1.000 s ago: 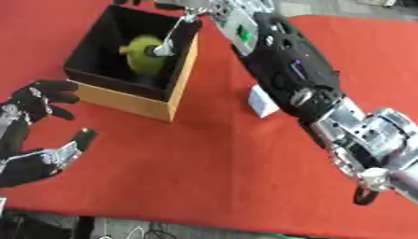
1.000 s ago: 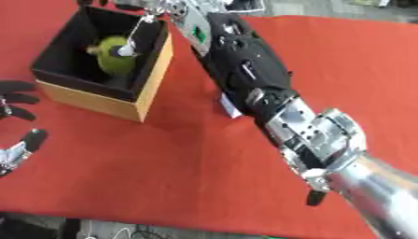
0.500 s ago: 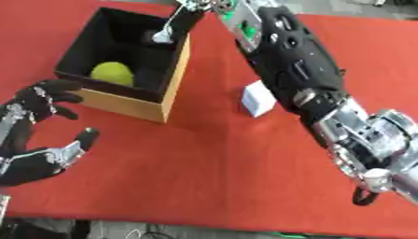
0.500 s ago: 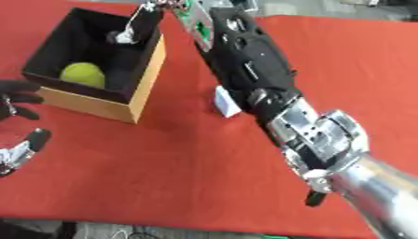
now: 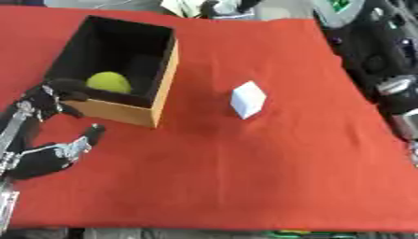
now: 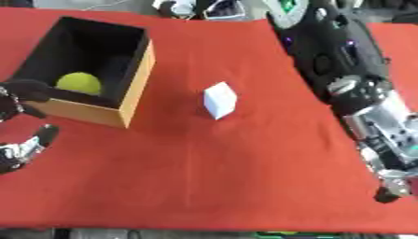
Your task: Pick up objects on the table and place them in the box.
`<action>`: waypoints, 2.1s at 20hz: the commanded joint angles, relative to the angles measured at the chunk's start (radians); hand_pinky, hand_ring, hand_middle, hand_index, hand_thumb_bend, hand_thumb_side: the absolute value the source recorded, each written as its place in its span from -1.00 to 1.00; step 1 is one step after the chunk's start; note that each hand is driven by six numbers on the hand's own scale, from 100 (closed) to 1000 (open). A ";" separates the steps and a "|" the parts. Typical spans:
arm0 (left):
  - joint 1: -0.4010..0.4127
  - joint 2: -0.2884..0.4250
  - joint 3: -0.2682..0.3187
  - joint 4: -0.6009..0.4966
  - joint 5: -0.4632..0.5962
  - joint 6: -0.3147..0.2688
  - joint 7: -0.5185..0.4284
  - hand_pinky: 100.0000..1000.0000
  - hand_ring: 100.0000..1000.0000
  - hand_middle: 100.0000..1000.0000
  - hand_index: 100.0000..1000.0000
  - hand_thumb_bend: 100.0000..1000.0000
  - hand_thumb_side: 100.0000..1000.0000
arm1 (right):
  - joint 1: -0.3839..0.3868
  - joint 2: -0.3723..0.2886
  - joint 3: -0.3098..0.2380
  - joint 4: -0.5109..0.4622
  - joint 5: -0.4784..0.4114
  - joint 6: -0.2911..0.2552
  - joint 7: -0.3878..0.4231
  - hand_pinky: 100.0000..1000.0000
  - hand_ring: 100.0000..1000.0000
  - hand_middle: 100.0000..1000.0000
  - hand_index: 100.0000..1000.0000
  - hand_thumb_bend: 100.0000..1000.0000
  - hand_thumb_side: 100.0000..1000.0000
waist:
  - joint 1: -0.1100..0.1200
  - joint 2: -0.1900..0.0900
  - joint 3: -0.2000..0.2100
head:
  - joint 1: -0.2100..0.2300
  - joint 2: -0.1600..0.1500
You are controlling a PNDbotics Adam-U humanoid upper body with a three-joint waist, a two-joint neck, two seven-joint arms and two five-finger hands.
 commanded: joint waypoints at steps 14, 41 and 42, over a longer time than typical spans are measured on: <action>-0.010 0.017 0.014 -0.014 -0.002 0.000 0.008 0.17 0.44 0.48 0.62 -0.20 -0.49 | 0.120 -0.064 0.096 0.026 -0.098 -0.018 0.279 0.64 0.71 0.78 0.96 -0.24 -0.32 | 0.015 -0.008 -0.009 | 0.007 0.005; -0.012 0.008 0.013 -0.015 0.001 -0.001 0.006 0.17 0.44 0.48 0.62 -0.22 -0.48 | 0.148 0.077 0.040 0.325 0.155 -0.110 0.181 0.61 0.65 0.68 0.81 -0.29 -0.41 | 0.022 -0.002 -0.002 | 0.013 0.005; -0.012 0.008 0.014 -0.015 0.001 -0.001 0.006 0.17 0.44 0.48 0.62 -0.22 -0.48 | 0.149 0.080 0.040 0.329 0.164 -0.114 0.178 0.61 0.65 0.68 0.80 -0.29 -0.42 | 0.023 -0.002 -0.002 | 0.013 0.005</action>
